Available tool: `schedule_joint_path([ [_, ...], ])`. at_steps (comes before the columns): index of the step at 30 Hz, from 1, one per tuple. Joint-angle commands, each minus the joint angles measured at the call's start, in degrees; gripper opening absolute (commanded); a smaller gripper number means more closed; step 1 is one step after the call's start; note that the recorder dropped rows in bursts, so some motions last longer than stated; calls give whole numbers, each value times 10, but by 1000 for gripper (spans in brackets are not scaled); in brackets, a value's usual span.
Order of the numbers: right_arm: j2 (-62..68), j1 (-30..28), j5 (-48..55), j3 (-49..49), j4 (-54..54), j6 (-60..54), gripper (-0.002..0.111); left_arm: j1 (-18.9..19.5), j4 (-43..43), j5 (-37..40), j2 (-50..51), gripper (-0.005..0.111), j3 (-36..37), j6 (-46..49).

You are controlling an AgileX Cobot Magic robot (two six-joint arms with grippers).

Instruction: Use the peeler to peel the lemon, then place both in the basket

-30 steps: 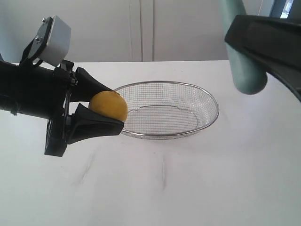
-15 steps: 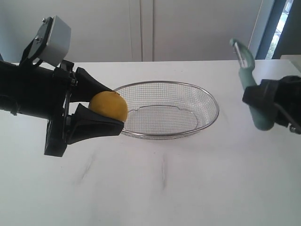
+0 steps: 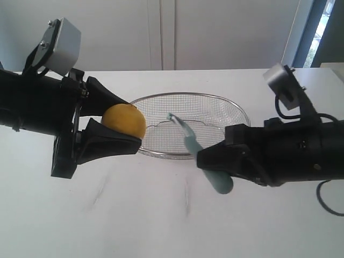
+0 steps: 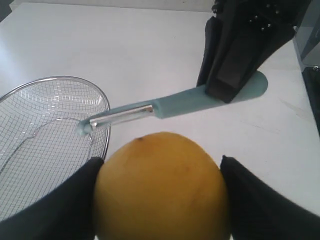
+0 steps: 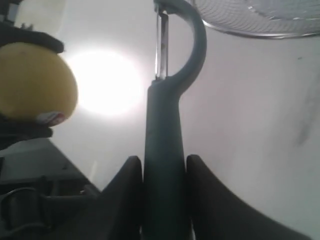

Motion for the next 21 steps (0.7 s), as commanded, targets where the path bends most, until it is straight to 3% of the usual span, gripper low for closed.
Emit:
schedule_joint_path([
  [1, 46, -3, 54, 0, 83, -59, 0, 0, -22, -3, -2, 0, -2, 1],
  [9, 95, 27, 83, 0, 168, -103, 0, 0, -25, -12, -2, 0, -2, 1],
  [21, 103, 84, 39, 0, 192, -103, 0, 0, -25, -15, -2, 0, -2, 1],
])
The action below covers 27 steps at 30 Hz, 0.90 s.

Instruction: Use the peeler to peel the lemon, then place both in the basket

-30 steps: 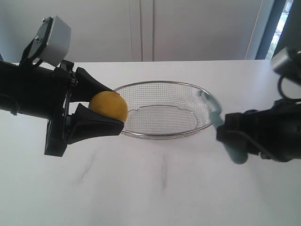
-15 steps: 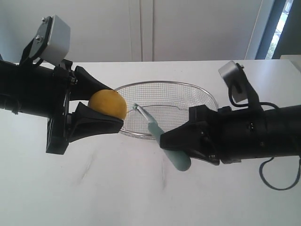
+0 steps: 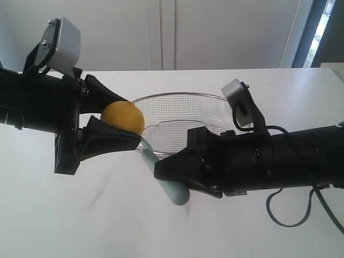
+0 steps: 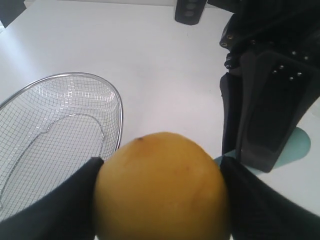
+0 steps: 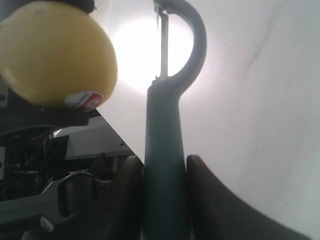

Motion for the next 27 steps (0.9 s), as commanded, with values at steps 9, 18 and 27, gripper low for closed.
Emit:
schedule_joint_path([
  [9, -2, 4, -2, 0, 18, -10, 0, 0, -21, 6, -2, 0, -2, 0],
  [18, -2, 4, -2, 0, 22, -11, 0, 0, 0, -7, -2, 0, -2, -7],
  [27, -2, 3, -3, 0, 30, -18, 0, 0, 6, -11, -2, 0, -2, -15],
])
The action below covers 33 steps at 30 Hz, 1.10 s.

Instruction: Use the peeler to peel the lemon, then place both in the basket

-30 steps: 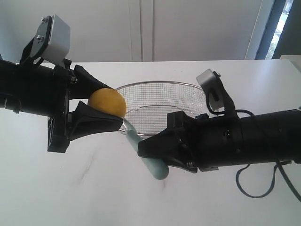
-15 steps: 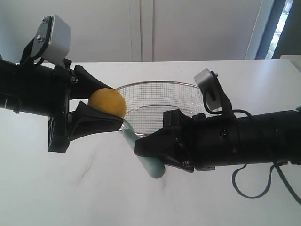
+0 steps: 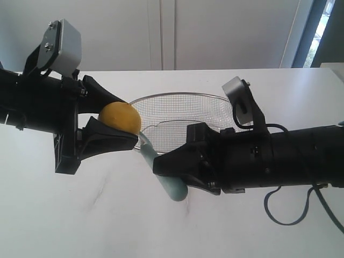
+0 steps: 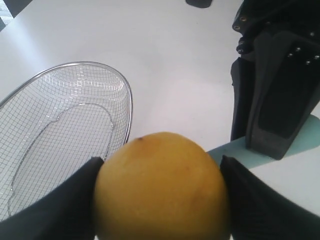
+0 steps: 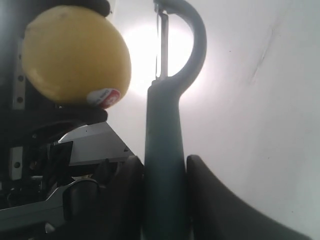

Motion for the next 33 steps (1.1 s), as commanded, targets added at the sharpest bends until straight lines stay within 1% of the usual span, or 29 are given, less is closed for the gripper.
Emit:
schedule_joint_path([
  [1, -2, 0, 0, 0, 10, -10, 0, 0, -13, 8, -2, 0, -2, -4],
  [10, -2, -1, -4, 0, 31, -25, 0, 0, -13, 8, -2, 0, -2, -4],
  [23, -4, -1, -11, 0, 31, -25, 0, 0, -13, 8, -2, 0, -2, -7],
  [30, -45, -1, -58, 0, 31, -23, 0, 0, -13, 8, -2, 0, -2, -7],
  [33, -67, -3, -63, 0, 31, -23, 0, 0, -13, 8, -2, 0, -2, -7],
])
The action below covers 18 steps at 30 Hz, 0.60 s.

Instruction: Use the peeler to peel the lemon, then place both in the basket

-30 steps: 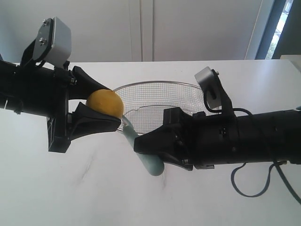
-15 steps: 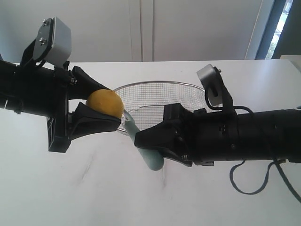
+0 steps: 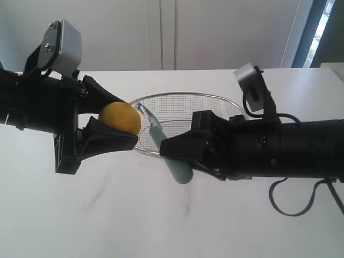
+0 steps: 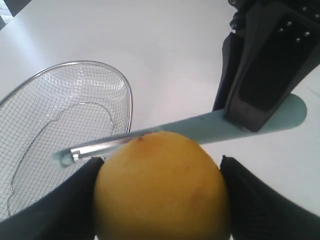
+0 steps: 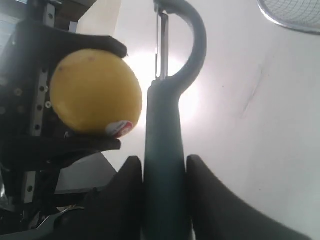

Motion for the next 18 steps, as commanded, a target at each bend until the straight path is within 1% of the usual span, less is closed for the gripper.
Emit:
schedule_joint_path([
  [1, -33, -7, -4, 0, 8, -7, 0, 0, -14, 9, -2, 0, -2, -4],
  [6, -72, -28, 8, 0, 8, 7, 0, 0, -14, 12, -2, 0, -2, -4],
  [13, -195, -51, 20, 0, 7, 11, 0, 0, -14, 12, -2, 0, -2, -4],
  [18, -288, -70, -7, 0, -21, 26, 0, 0, -14, 13, -2, 0, -2, -4],
])
